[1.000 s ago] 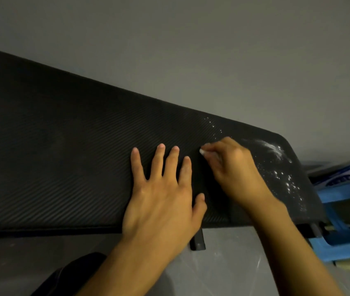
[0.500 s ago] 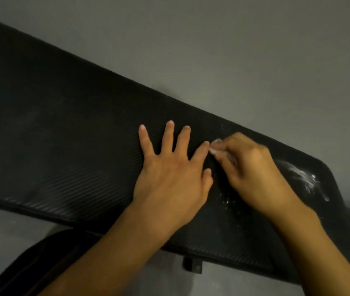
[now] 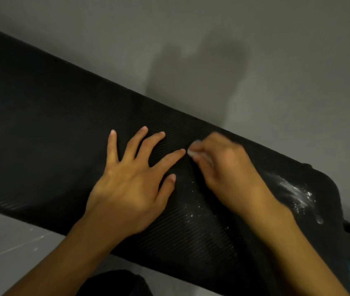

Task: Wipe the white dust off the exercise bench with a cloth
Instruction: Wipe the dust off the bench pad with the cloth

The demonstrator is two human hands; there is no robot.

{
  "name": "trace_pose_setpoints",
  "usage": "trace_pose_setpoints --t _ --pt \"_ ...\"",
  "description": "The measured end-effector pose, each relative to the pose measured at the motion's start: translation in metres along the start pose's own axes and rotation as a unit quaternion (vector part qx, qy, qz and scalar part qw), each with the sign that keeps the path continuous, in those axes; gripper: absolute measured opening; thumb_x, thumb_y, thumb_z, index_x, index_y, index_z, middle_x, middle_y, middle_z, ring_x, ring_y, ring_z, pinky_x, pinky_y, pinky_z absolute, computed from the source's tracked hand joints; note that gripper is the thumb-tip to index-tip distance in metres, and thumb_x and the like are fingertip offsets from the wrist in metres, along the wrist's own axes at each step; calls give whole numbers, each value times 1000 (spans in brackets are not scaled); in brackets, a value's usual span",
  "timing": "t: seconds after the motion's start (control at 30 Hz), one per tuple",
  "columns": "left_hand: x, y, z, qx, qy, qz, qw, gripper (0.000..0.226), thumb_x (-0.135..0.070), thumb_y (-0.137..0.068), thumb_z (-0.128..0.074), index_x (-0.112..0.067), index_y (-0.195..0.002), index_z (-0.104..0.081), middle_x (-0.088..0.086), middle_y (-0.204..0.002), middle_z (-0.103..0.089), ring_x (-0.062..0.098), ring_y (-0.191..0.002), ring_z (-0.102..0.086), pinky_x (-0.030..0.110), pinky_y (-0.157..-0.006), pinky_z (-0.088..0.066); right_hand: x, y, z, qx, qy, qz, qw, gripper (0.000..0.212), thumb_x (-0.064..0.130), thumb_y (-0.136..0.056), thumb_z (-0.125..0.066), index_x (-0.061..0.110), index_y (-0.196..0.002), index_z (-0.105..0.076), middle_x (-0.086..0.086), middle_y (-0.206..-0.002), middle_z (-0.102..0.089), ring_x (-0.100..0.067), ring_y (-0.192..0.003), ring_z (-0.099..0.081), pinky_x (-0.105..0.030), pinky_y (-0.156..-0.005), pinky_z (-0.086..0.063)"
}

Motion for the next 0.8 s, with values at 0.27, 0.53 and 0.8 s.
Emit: trace_pose_setpoints --t 0.27,0.53,0.8 --pt "0 1 -6 -43 -14 -12 999 58 -56 -100 -18 -45 -157 -24 5 -167 -22 31 -157 -8 73 -120 -4 -4 -11 -2 -56 48 -33 997 22 28 -100 -58 20 -116 -72 -1 -111 -65 -17 -102 -64 -38 -92 -53" --pt "3 10 -11 -46 -18 -38 998 56 -49 -100 -23 -39 -154 -38 13 -165 -29 38 -156 -16 73 -120 -8 63 102 -33 -34 -41 -21 998 18 23 -103 -53 17 -110 -69 5 -104 -60 -13 -94 -63 -36 -80 -54" --pt "1 9 -4 -50 -6 -40 998 55 -55 -99 -24 -50 -154 -31 9 -168 -22 35 -156 -11 69 -122 -5 50 77 -32 -108 3 -86 990 21 25 -102 -57 17 -116 -71 2 -106 -60 -15 -90 -64 -37 -78 -56"
Point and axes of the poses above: each hand's wrist, its own y-axis away from the middle knuckle, its own z-axis out of the back of the hand, x = y × z, the point moved 3 cm from there along -y, towards the middle knuckle
